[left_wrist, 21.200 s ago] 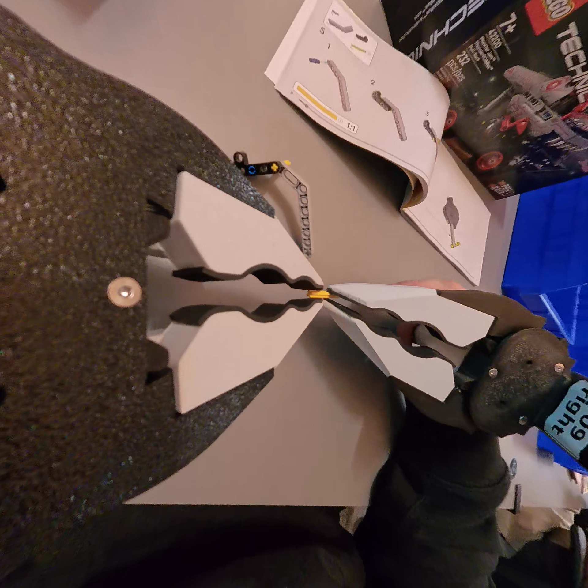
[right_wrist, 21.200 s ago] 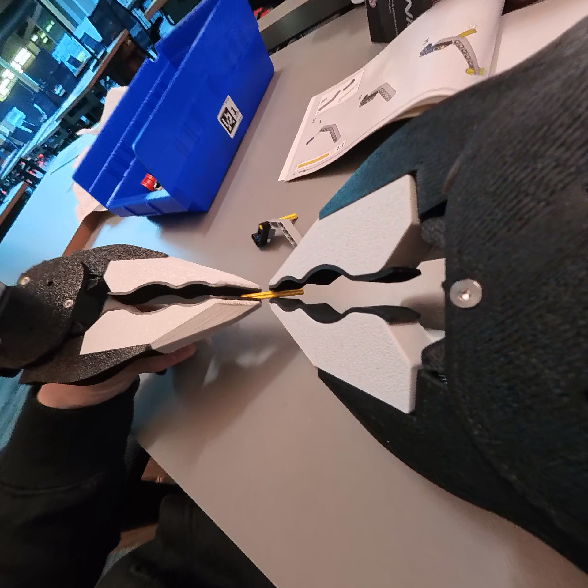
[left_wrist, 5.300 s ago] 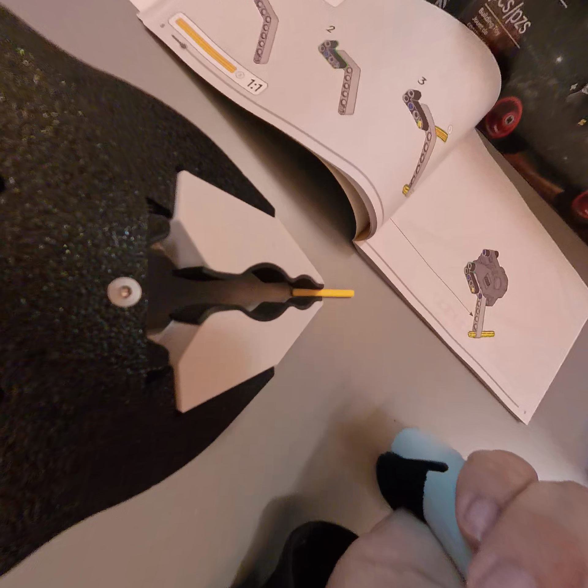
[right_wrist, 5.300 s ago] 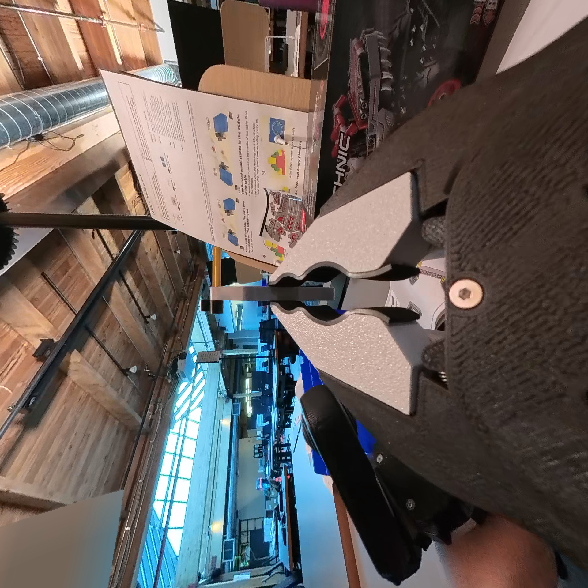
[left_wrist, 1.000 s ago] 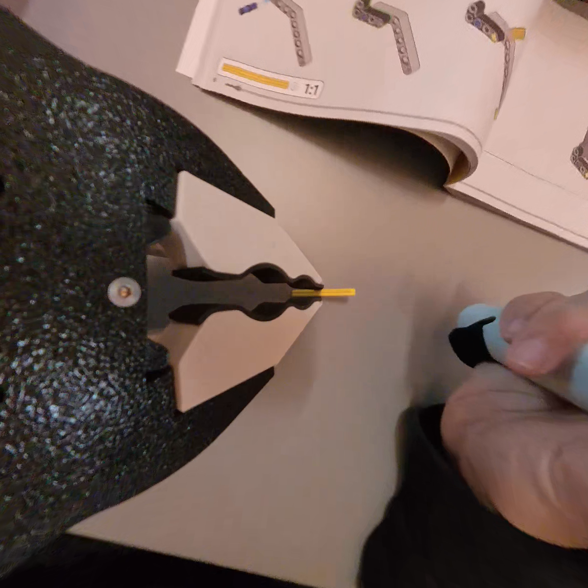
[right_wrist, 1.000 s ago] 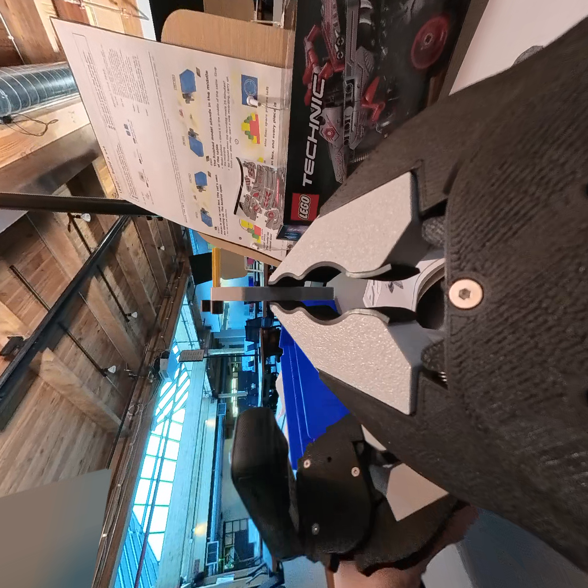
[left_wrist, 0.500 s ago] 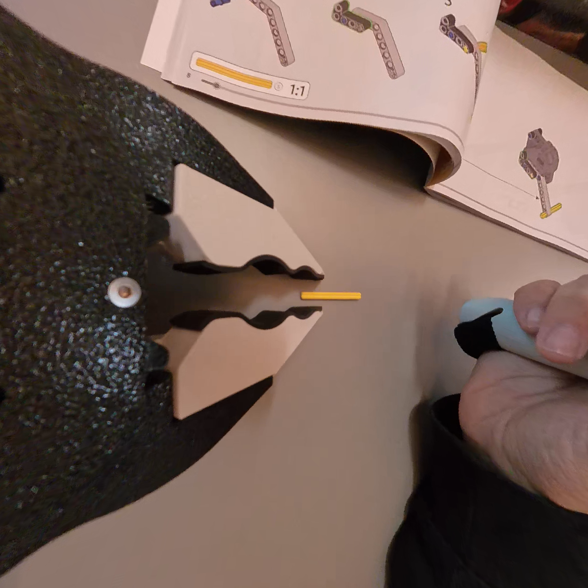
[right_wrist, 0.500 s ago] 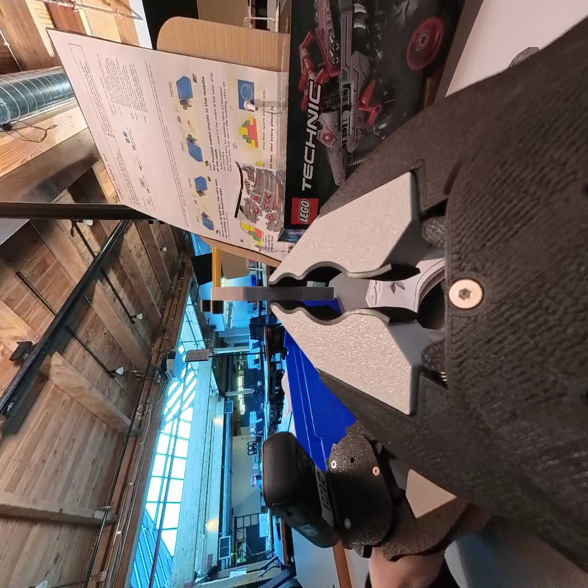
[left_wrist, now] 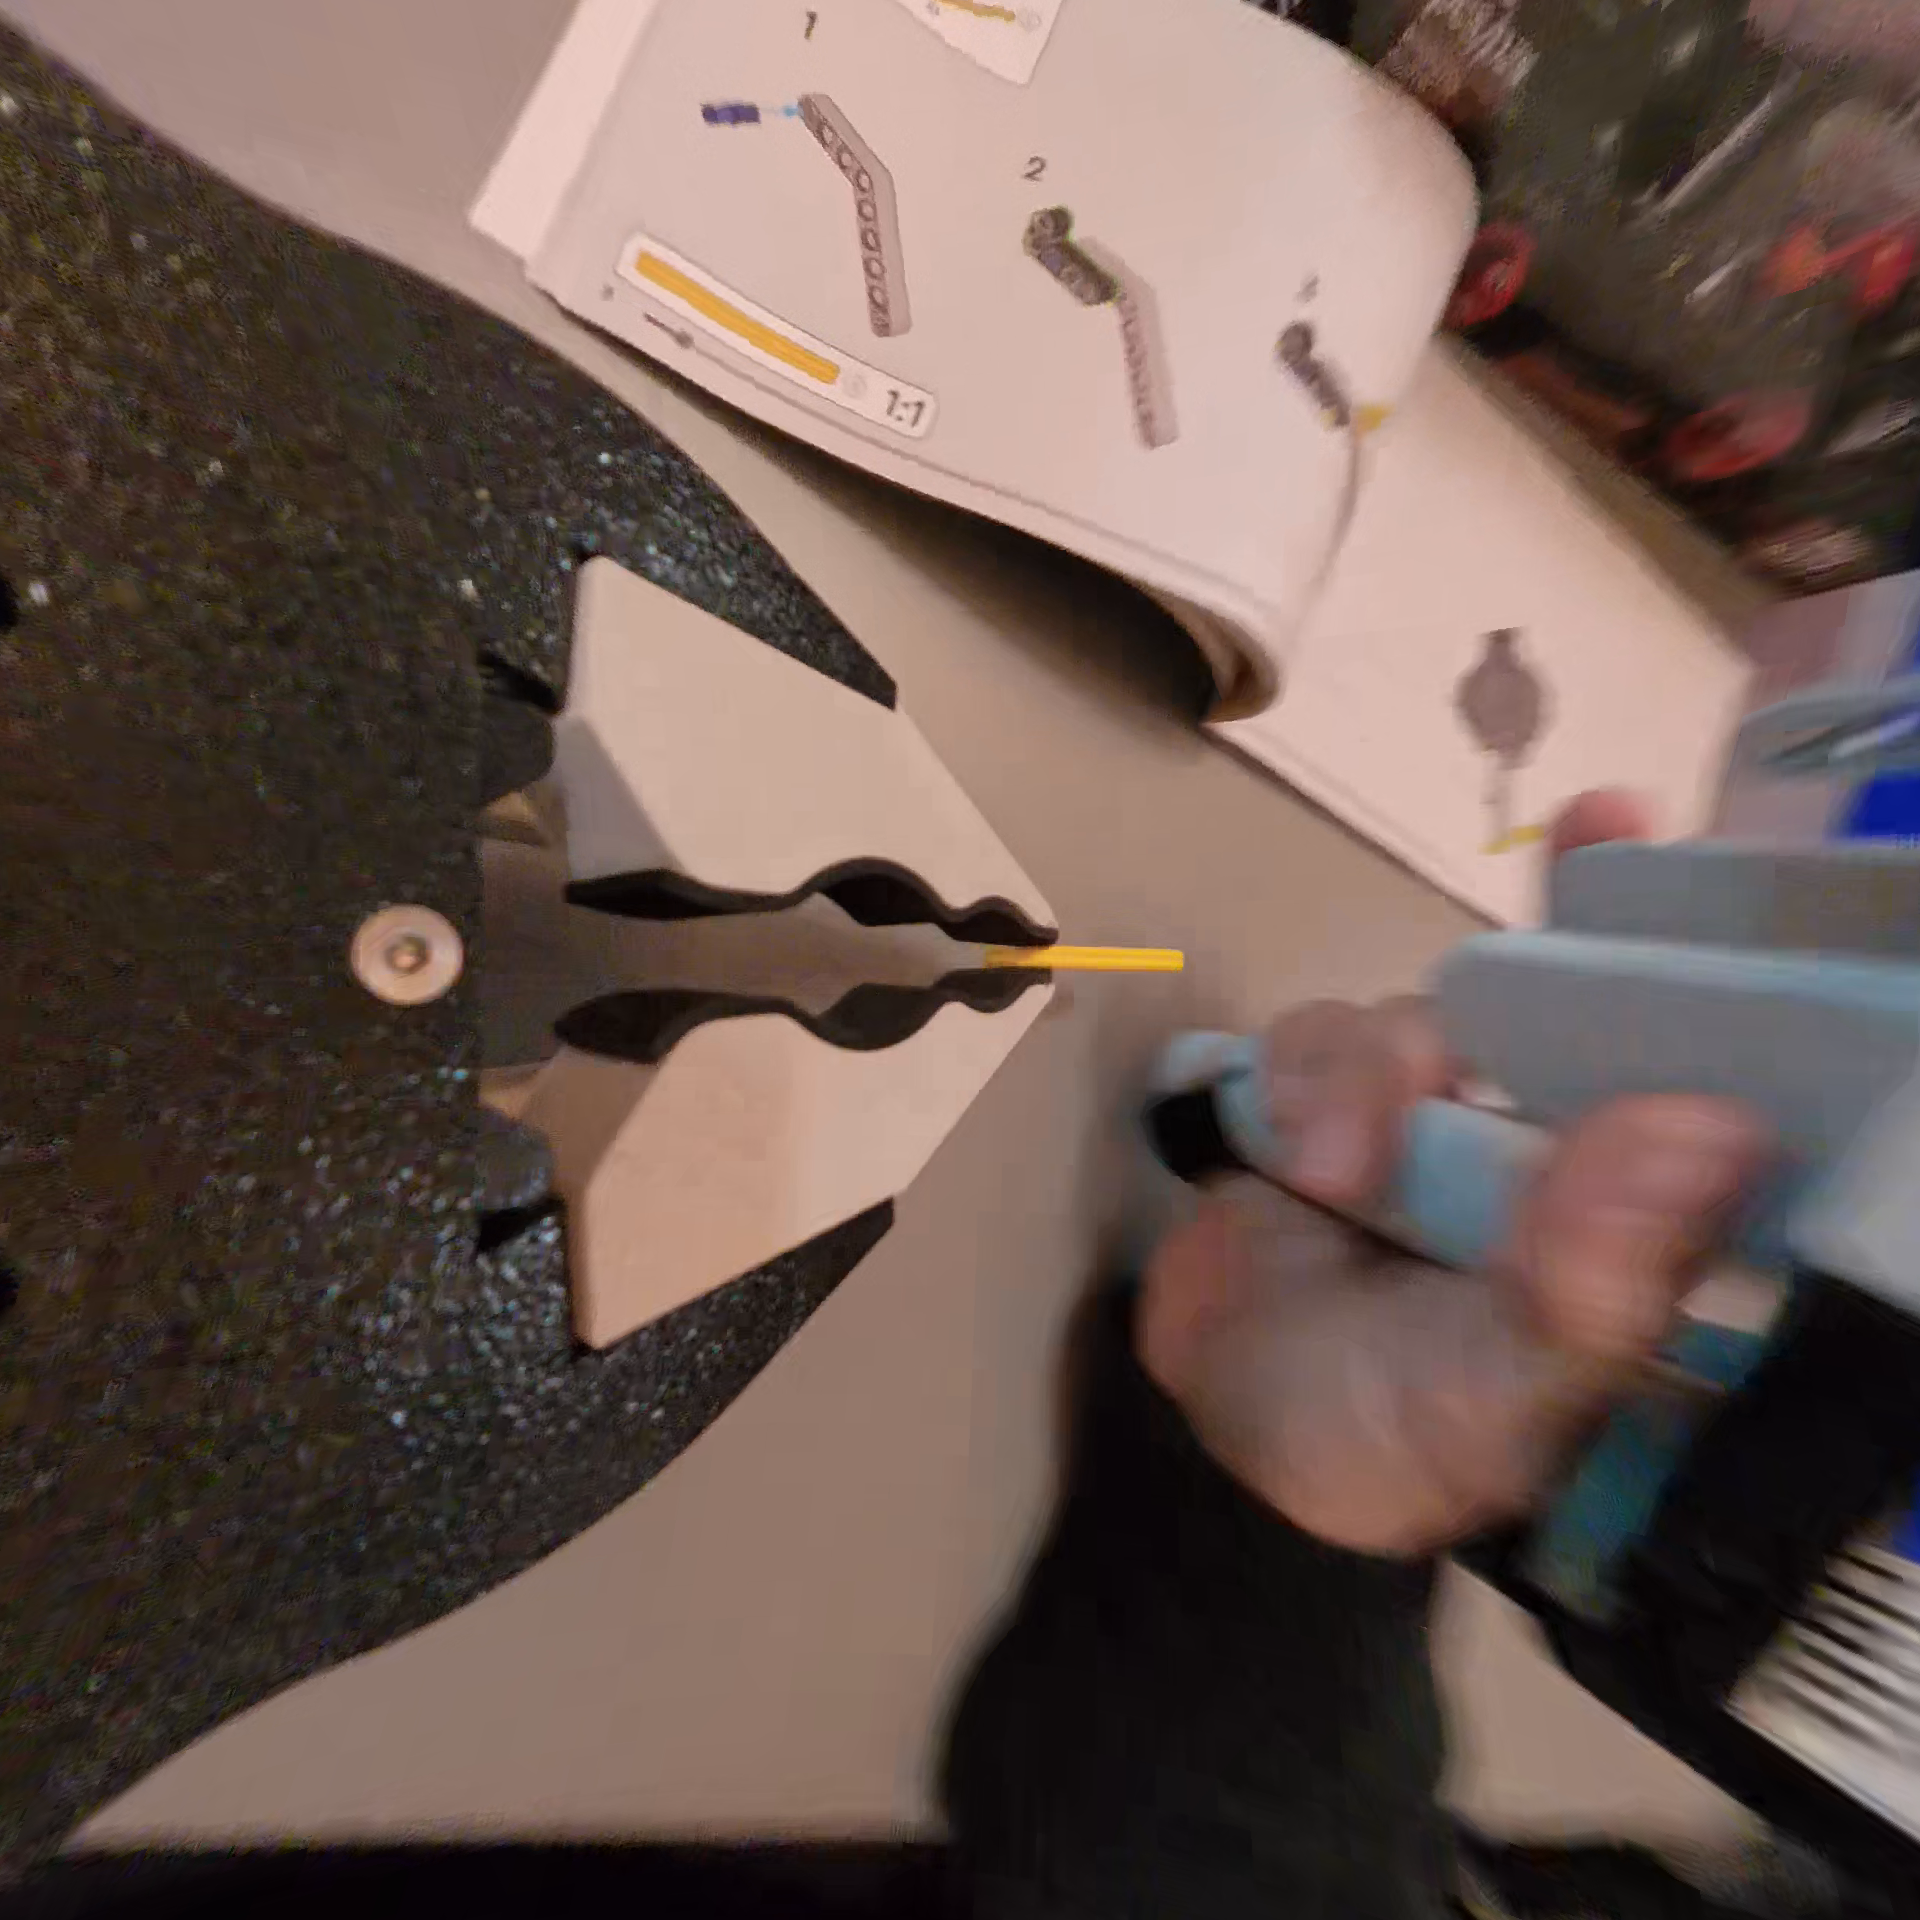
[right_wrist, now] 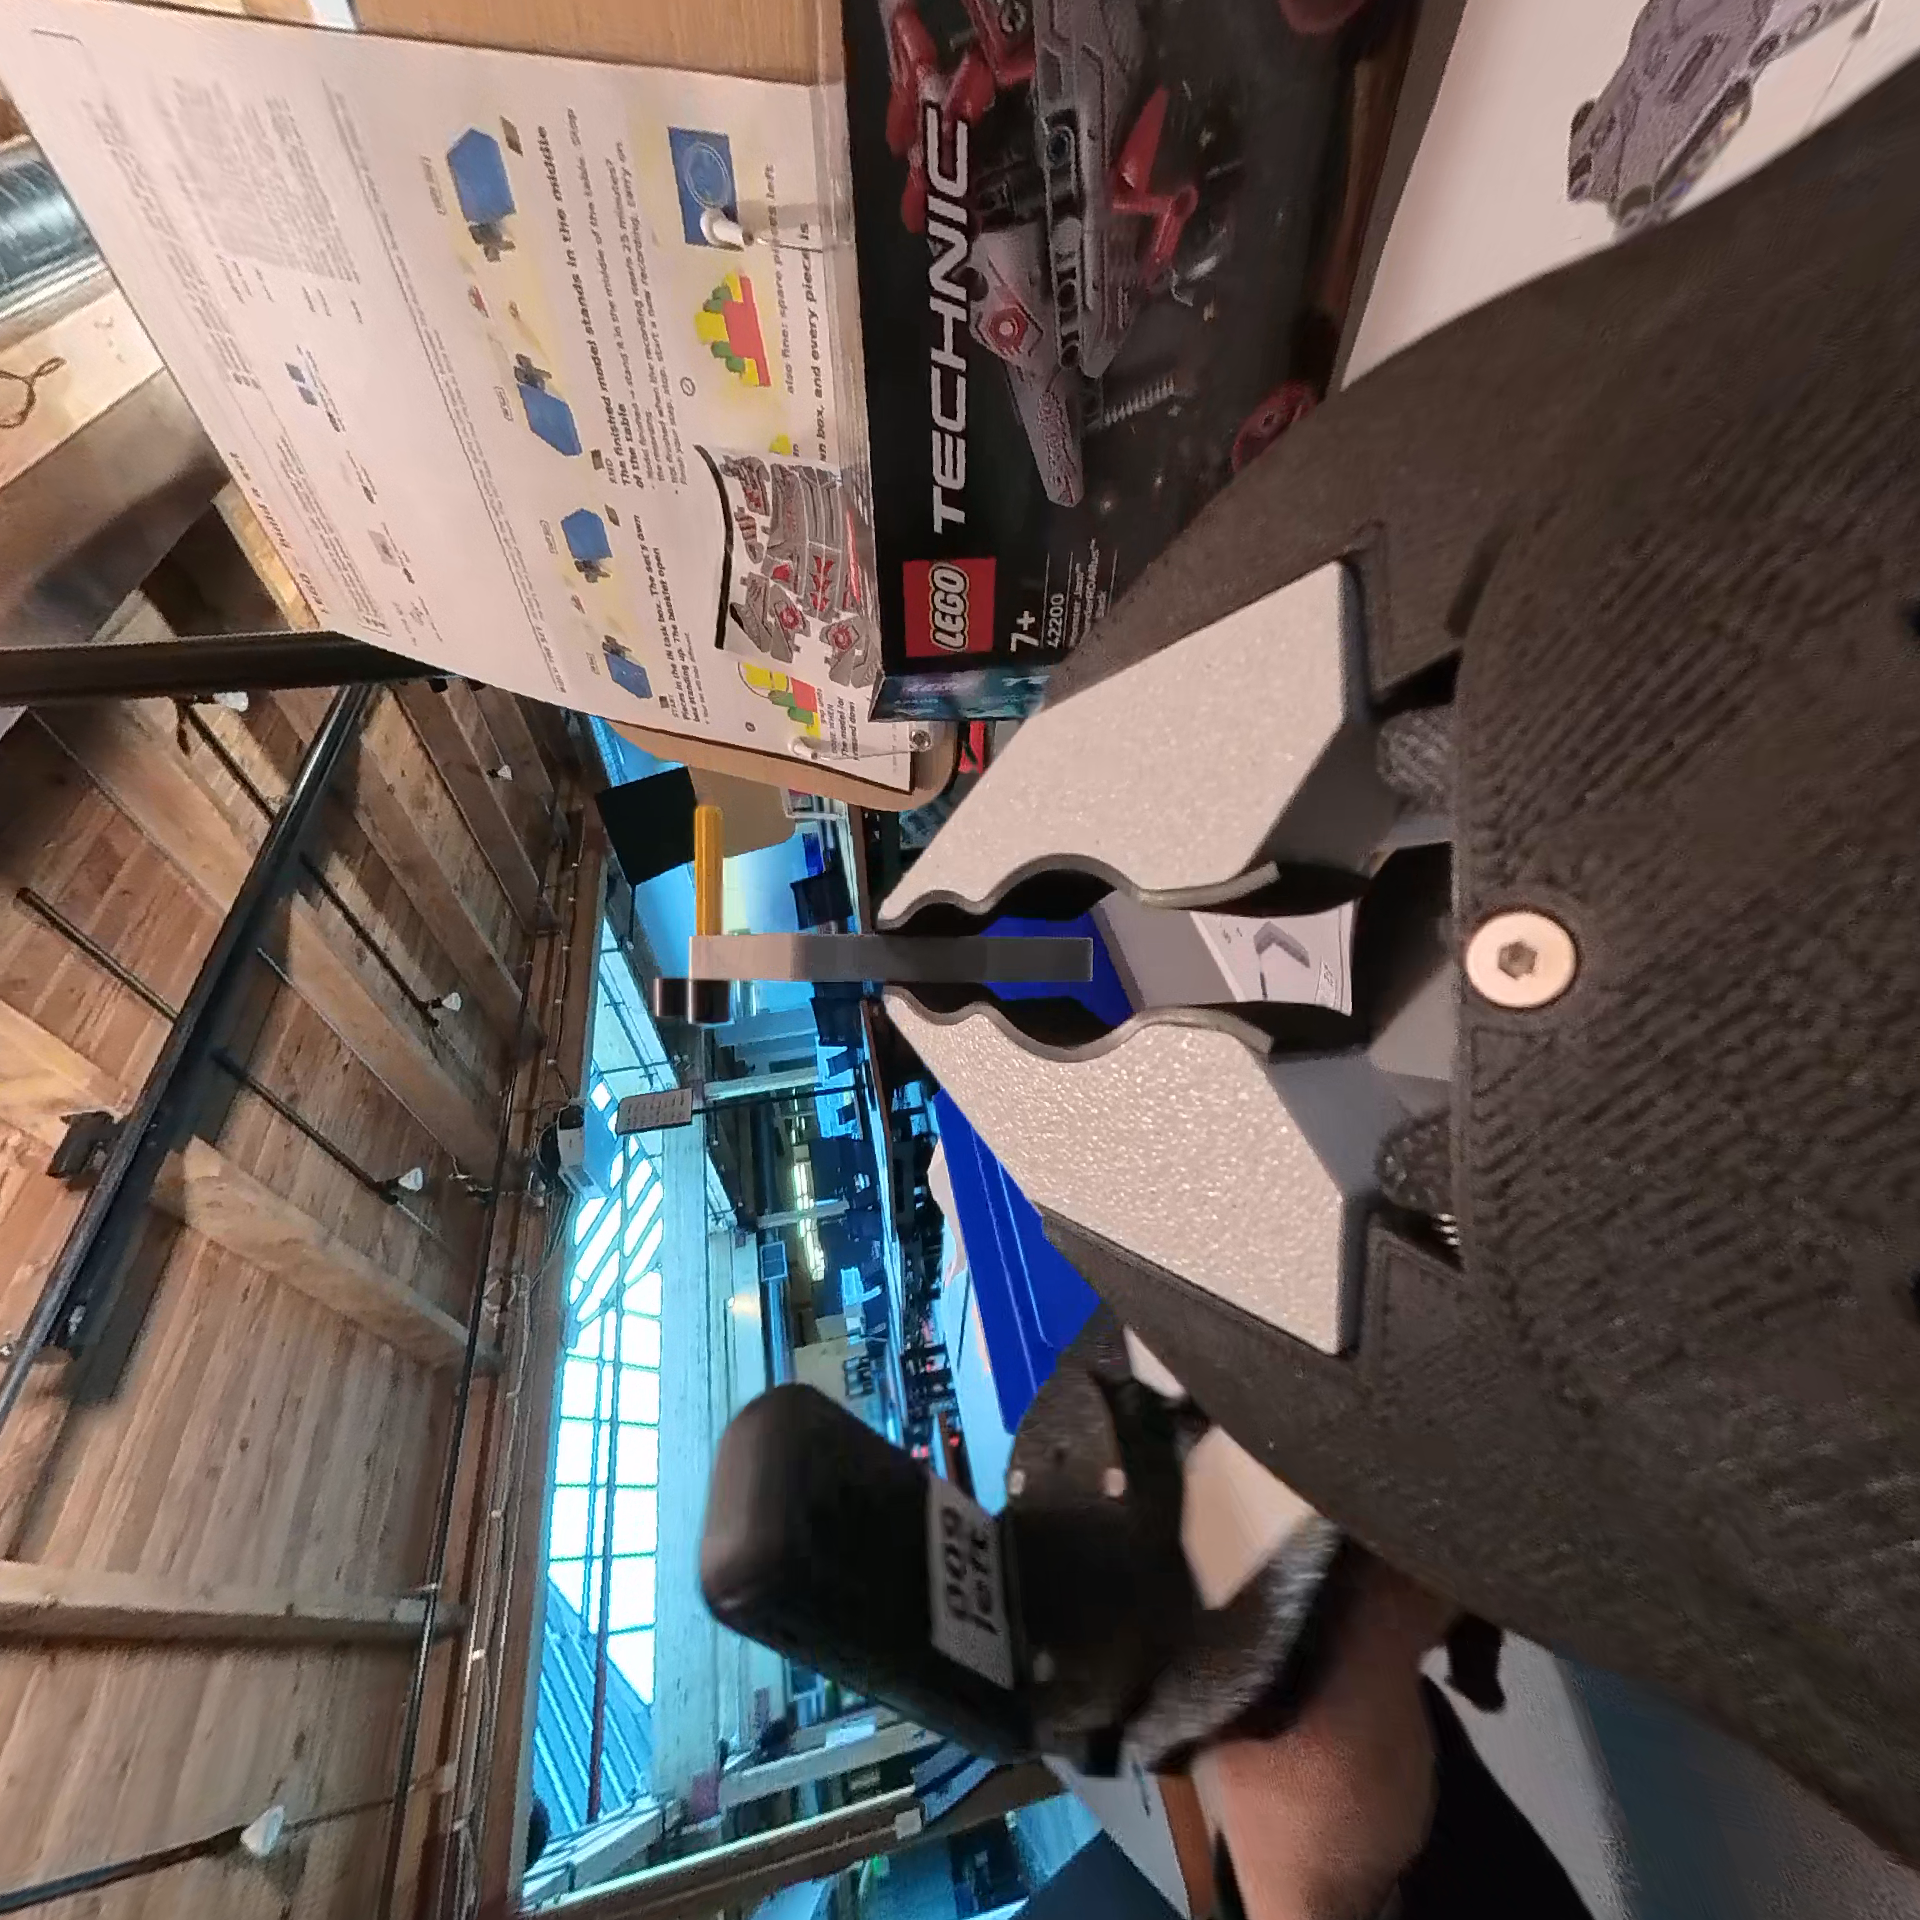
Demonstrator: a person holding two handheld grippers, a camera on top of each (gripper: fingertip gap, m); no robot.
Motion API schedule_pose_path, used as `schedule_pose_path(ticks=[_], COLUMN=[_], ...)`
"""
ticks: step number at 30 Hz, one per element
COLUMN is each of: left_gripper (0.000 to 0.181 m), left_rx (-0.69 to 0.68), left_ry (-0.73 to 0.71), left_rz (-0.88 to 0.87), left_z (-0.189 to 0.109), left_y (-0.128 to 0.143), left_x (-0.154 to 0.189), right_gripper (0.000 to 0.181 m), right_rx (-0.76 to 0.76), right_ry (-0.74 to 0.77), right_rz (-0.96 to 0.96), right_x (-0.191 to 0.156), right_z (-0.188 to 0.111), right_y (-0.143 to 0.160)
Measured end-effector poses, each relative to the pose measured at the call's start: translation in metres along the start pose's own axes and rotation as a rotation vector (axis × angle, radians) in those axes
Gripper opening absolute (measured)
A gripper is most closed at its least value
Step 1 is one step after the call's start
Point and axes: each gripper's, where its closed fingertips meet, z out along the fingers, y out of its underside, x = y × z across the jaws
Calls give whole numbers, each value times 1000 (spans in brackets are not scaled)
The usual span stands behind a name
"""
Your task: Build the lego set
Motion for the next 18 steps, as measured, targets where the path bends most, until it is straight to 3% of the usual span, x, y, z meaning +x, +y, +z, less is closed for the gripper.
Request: schedule_pose_path(ticks=[1,8,18], left_gripper=[1,1,1], left_rx=[63,187,150], left_ry=[30,7,-82], left_rz=[-58,-185,-181], left_z=[-7,-46,-56], left_y=[-13,-43,-40], left_x=[3,-6,-17], right_gripper=[6,6,6], right_rx=[3,-2,-47], right_ry=[-8,-43,-102], right_rz=[11,33,-30], right_x=[-2,-11,-30], right_z=[0,3,9], right_y=[1,8,22])
